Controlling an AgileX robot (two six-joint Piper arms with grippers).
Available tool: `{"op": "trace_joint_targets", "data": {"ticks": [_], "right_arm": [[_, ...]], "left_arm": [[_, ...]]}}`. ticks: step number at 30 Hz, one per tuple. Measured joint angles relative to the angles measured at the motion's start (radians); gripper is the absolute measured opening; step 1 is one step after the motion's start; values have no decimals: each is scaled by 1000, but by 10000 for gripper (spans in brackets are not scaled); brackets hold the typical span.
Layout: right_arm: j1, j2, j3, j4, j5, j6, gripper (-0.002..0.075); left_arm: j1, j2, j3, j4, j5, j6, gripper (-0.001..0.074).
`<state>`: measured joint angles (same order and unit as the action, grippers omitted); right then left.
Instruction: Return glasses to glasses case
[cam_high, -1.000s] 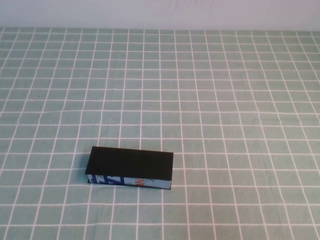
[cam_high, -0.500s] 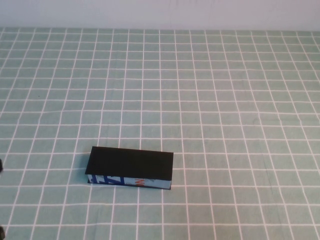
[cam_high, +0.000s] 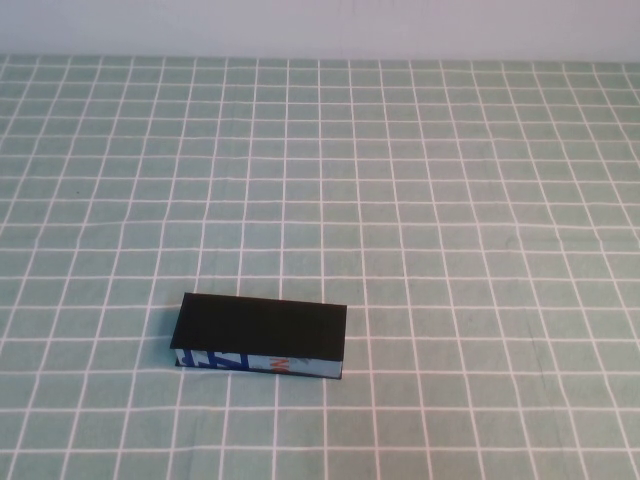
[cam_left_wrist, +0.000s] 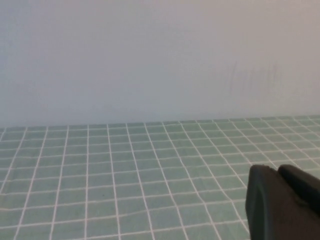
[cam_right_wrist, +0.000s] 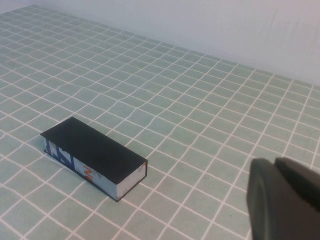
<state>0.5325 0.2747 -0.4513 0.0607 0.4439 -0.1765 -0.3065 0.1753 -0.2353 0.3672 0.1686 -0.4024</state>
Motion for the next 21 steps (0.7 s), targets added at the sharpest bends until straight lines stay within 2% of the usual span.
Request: {"op": "trace_joint_targets", "data": {"ticks": [5, 9, 12, 17, 21], "right_arm": [[0, 0, 0, 0, 0, 0, -11], [0, 0, 0, 0, 0, 0, -11], [0, 0, 0, 0, 0, 0, -11], [0, 0, 0, 0, 0, 0, -11], [0, 0, 0, 2, 0, 0, -11]], "left_arm": [[26, -47, 101, -54, -160, 7, -1], [29, -83, 184, -240, -178, 159, -1], [29, -120, 242, -283, -180, 210, -1], [30, -180, 261, -296, -63, 226, -1], [65, -184, 261, -284, 81, 226, -1]]}}
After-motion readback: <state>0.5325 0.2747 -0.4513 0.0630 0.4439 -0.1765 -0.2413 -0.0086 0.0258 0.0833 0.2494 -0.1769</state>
